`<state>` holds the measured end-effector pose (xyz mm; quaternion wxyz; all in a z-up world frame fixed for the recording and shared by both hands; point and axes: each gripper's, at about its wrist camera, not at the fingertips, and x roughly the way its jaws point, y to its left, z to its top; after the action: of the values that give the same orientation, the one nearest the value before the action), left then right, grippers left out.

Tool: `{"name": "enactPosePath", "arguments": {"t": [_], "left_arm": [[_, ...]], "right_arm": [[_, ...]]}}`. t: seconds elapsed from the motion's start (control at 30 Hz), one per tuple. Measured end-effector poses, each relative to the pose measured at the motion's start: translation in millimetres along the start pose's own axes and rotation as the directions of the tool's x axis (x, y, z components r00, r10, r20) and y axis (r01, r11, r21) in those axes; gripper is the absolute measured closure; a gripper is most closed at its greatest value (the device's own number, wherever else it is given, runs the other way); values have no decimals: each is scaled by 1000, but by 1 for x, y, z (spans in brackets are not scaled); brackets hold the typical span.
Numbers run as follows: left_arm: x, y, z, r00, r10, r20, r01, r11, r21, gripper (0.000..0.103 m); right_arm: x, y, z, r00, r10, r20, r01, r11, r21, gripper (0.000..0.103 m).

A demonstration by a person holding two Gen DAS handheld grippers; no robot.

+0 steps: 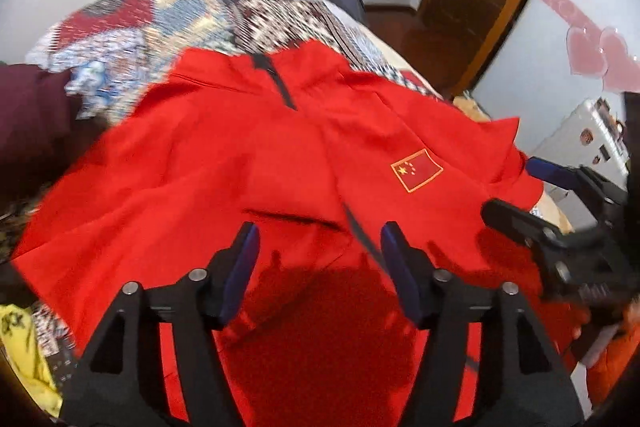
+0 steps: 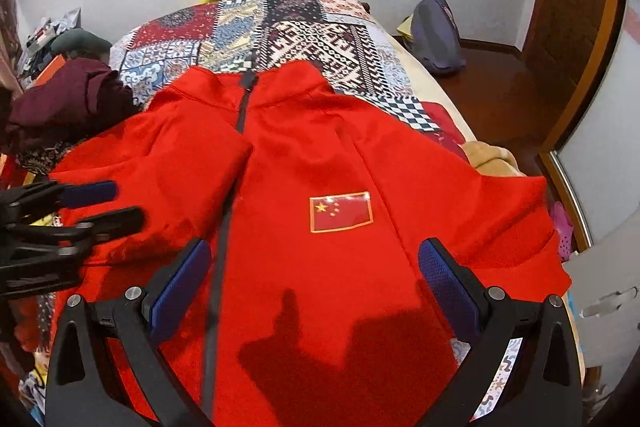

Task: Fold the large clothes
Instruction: 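Fold the held sleeve across the jacket body with the left tool, then grasp the jacket's other sleeve with the right tool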

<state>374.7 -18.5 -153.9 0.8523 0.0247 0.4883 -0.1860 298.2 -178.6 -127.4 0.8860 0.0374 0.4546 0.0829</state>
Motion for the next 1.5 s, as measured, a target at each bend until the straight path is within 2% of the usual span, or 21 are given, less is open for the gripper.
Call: {"name": "enactPosePath", "arguments": {"t": [0.1, 0.2, 0.3, 0.4, 0.5, 0.63, 0.73, 0.8, 0.83, 0.9, 0.97, 1.03, 1.1, 1.33, 1.5], "left_arm": [[-31, 31, -10, 997, 60, 51, -57, 997, -46, 24], [-60, 72, -30, 984, 160, 83, -151, 983, -106, 18], [-76, 111, -52, 967, 248, 60, -235, 958, -167, 18], [-81, 143, -75, 955, 295, 23, -283, 933, -223, 18], [-78, 168, -104, 952, 305, -29, -301, 914, -273, 18], [-63, 181, -136, 960, 270, -79, -281, 907, -313, 18], [-49, 182, -155, 966, 232, -110, -256, 911, -322, 18], [-40, 180, -164, 967, 224, -124, -253, 912, -322, 18], [-34, 179, -167, 966, 222, -131, -254, 909, -329, 18], [-25, 184, -172, 968, 209, -140, -247, 899, -361, 18], [-21, 189, -178, 973, 185, -139, -226, 887, -403, 18], [-19, 193, -180, 978, 165, -127, -205, 877, -434, 18], [-19, 195, -179, 980, 160, -116, -195, 872, -450, 18], [-30, 204, -175, 977, 192, -95, -213, 847, -486, 18], [-32, 209, -172, 972, 214, -97, -233, 822, -520, 18]], "right_arm": [[0, 14, 6, 1000, 25, -6, -25, 999, -26, 0], [5, 33, 12, 999, 44, -14, -45, 996, -74, 0], [16, 54, 17, 998, 57, -29, -61, 990, -128, 0], [31, 74, 22, 996, 67, -55, -75, 982, -173, 0], [53, 96, 23, 994, 61, -91, -81, 971, -226, 0], [79, 113, 22, 990, 40, -134, -74, 962, -263, 3], [95, 122, 21, 989, 18, -148, -61, 954, -293, 11], [106, 125, 22, 986, 0, -165, -52, 949, -311, 21], [111, 127, 22, 985, -8, -174, -49, 946, -320, 24], [121, 130, 22, 984, -30, -174, -31, 941, -337, 40], [126, 133, 23, 986, -45, -160, -14, 936, -351, 45], [124, 133, 26, 991, -33, -128, -15, 934, -358, 59], [117, 134, 31, 995, -38, -95, 0, 929, -369, 88], [82, 127, 47, 1000, -7, 18, 13, 940, -341, 95], [48, 108, 74, 993, 15, 117, 19, 958, -285, 97]]}}
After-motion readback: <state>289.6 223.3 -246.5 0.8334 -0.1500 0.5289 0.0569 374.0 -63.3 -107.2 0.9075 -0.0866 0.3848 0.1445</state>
